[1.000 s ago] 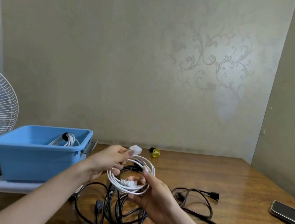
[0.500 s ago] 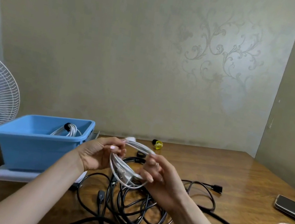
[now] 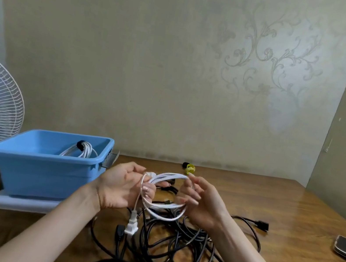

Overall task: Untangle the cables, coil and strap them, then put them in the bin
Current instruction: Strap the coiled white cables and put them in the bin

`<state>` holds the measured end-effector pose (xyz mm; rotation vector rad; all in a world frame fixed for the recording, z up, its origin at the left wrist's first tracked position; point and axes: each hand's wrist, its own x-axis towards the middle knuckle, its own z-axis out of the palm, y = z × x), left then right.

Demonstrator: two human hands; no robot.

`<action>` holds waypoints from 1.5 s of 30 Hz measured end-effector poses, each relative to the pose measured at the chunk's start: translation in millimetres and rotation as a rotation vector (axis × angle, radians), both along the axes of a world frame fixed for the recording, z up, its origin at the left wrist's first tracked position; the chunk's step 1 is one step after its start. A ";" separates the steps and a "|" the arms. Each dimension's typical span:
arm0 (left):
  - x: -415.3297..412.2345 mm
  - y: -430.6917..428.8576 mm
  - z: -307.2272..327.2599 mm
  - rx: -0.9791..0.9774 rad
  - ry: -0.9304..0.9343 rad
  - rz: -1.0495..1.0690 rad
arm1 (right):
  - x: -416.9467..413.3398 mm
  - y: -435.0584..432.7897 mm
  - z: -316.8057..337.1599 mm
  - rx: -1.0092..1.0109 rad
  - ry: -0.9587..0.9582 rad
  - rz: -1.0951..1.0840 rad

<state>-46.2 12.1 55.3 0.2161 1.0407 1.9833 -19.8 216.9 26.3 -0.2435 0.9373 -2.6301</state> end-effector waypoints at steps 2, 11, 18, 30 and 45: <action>-4.3 2.5 -3.4 -0.181 0.100 0.130 | -8.4 -1.9 -6.7 0.206 0.004 -0.061; -32.4 14.0 -38.3 -0.496 0.488 0.815 | -51.0 -0.3 -16.0 0.851 0.070 -0.010; -36.4 6.5 -39.9 -0.196 0.440 0.823 | -155.7 10.7 -28.9 1.733 0.375 -0.526; -34.2 -1.6 -39.4 -0.088 0.581 0.745 | -158.4 6.2 -38.0 1.469 0.381 -0.659; -16.8 26.5 -59.2 -0.527 1.037 0.451 | -20.0 -20.6 -27.0 0.554 0.286 -0.239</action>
